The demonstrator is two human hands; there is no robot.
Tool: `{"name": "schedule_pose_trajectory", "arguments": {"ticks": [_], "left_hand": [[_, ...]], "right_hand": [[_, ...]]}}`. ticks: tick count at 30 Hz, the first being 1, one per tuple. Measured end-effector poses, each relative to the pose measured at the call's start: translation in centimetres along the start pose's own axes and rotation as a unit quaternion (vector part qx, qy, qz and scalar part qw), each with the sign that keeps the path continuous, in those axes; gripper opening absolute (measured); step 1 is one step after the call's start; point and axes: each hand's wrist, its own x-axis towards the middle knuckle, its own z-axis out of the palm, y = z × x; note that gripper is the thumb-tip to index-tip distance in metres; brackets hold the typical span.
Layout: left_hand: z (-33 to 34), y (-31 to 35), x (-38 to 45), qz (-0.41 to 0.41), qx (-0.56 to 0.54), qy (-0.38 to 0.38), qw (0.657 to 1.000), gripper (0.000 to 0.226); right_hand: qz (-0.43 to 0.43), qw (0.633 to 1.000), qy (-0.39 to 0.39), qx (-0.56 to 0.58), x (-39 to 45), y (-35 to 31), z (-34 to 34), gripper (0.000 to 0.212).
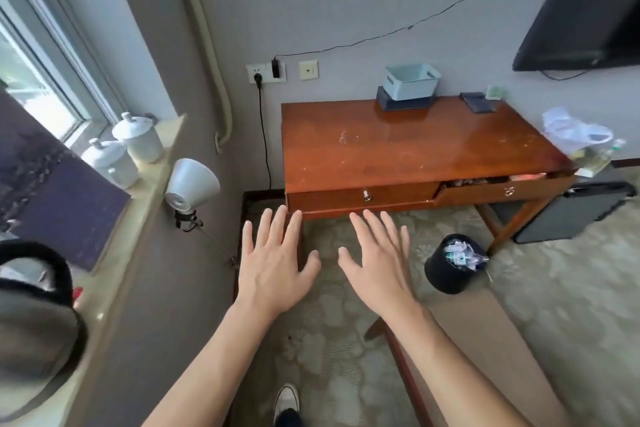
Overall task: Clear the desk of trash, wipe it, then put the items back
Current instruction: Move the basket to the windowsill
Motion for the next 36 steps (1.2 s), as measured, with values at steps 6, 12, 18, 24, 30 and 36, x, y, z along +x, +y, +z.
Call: {"name": "schedule_pose_trajectory", "arguments": {"ticks": [6,12,18,24,30,36], "left_hand": [[0.9,-3.4,10.1,0.065,-0.014,-0.011,0.998,0.085],[3.3,-3.0,18.2,0.104,-0.035,-0.032,0.993,0.083],[7.4,0.4,28.1,0.135,-0.02,-0.054,0.989,0.085],[10.1,6.0,38.4,0.139,0.005,-0.09,0.986,0.085],[13.5,10.3,48.2,0.135,0.012,-0.107,0.985,0.085],[16.9,12.4,58.0,0.137,0.014,-0.121,0.983,0.081]], "right_hand": [[0.08,0.997,0.0,-0.017,7.1,1.5,-0.4,0.071],[0.145,0.989,-0.009,-0.033,12.3,5.1,0.3,0.074],[0.17,0.985,-0.001,-0.026,20.5,10.8,1.3,0.074],[0.185,0.983,0.002,-0.02,30.9,18.7,0.5,0.071],[0.198,0.98,-0.017,-0.025,40.7,26.3,-0.5,0.069],[0.197,0.979,-0.035,-0.042,49.8,30.8,0.1,0.068]]}}
